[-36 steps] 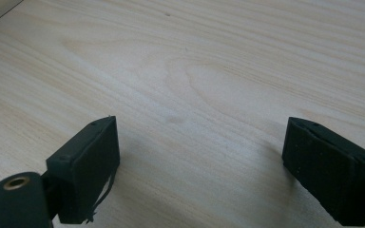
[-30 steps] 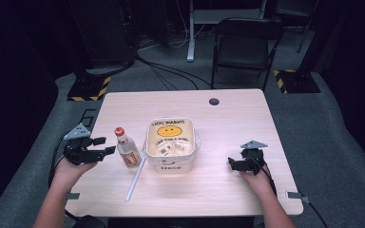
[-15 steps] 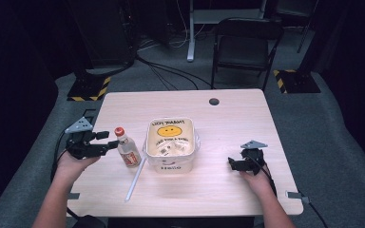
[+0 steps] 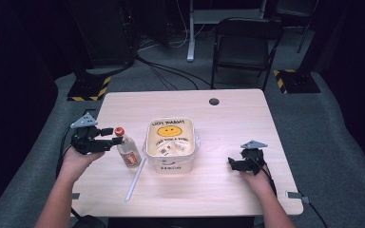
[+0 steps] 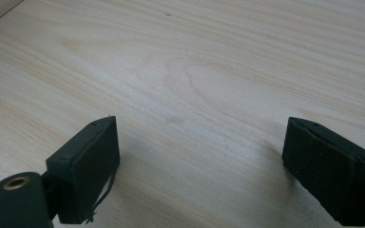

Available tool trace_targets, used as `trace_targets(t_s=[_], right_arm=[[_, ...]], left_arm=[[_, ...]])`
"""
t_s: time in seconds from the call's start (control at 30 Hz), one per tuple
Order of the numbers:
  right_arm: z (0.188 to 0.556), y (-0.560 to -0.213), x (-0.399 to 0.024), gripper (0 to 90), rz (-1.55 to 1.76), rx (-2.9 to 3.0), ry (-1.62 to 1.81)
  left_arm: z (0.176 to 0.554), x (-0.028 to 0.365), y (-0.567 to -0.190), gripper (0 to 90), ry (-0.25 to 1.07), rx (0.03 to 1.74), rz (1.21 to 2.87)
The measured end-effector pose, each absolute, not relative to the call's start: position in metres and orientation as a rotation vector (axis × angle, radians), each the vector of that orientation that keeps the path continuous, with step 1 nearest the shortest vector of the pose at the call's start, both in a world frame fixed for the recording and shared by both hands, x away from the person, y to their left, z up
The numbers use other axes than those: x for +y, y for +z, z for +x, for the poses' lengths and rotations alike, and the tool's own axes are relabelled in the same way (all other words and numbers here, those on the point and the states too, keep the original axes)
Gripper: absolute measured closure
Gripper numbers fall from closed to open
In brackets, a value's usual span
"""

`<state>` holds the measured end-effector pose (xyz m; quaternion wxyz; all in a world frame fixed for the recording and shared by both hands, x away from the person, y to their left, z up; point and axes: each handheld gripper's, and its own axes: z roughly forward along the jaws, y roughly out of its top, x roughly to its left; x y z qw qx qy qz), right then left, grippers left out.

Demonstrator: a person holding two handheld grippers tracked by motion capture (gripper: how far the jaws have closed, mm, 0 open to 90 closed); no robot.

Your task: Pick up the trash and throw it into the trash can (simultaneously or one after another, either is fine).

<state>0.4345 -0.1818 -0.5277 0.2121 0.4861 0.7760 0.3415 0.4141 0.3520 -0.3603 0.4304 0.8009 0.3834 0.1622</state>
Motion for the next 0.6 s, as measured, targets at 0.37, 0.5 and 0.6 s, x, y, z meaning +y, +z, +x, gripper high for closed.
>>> trace_targets(t_s=[0.37, 0.5, 0.6], right_arm=[[0.4345, -0.5277, -0.1818, 11.3, 1.349, 2.156, 0.948], [0.4345, -0.5277, -0.1818, 11.4, 1.349, 2.156, 0.948], [0.4345, -0.5277, -0.1818, 11.4, 1.349, 2.156, 0.948]], left_arm=[[0.4203, 0.3480, -0.3640, 44.4, 0.402, 0.946, 2.014], [0.4215, 0.3461, -0.3655, 47.8, 0.400, 0.944, 2.008], [0.4218, 0.3444, -0.3663, 49.3, 0.400, 0.939, 2.019]])
